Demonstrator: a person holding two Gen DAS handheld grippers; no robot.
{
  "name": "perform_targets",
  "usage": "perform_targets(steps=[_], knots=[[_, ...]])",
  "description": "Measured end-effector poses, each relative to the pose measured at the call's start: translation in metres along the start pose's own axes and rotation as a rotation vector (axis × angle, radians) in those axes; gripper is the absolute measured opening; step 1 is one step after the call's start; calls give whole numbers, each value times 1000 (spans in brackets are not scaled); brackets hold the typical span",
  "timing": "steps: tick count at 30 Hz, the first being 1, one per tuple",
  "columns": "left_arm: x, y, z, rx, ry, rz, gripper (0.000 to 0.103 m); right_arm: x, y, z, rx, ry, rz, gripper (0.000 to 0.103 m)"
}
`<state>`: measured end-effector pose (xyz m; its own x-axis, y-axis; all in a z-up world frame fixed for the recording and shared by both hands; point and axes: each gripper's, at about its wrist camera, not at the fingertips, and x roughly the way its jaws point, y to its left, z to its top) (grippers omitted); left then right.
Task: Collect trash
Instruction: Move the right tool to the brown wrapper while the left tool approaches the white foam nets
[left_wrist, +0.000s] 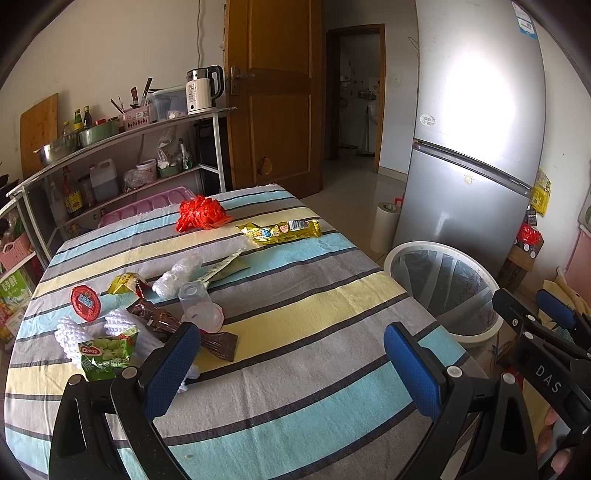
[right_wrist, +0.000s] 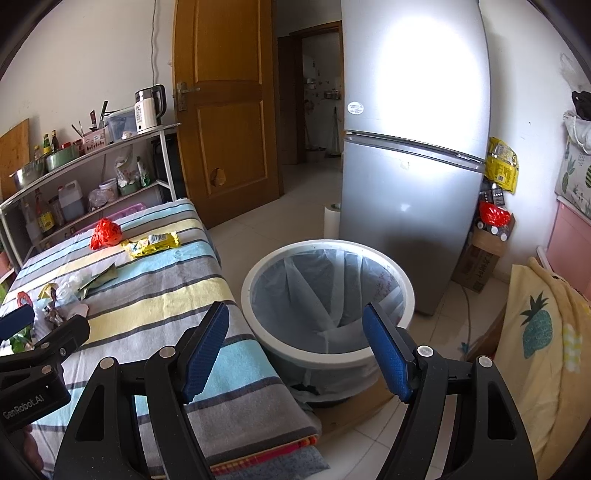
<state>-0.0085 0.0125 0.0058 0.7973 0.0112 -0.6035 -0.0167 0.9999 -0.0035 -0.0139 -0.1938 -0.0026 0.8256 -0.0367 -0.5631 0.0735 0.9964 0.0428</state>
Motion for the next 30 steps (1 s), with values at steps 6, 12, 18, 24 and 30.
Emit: perform_targets(steps=[6, 12, 18, 24, 30], knots=[[-16, 36, -4, -40, -12, 61, 101, 4, 22, 4, -38, 3, 109, 75], [-34, 92, -14, -133, 6, 151, 101, 14, 61, 7, -102, 26, 253, 75], [-45, 157, -30, -261, 40, 236, 101, 32, 107, 8, -183, 81, 404, 75], [-44, 195, -42, -323, 111, 277, 100, 52, 152, 5, -291, 166, 495, 75], [-37, 210, -42, -387, 136, 191, 100, 60, 177, 6, -367, 200, 572, 75]])
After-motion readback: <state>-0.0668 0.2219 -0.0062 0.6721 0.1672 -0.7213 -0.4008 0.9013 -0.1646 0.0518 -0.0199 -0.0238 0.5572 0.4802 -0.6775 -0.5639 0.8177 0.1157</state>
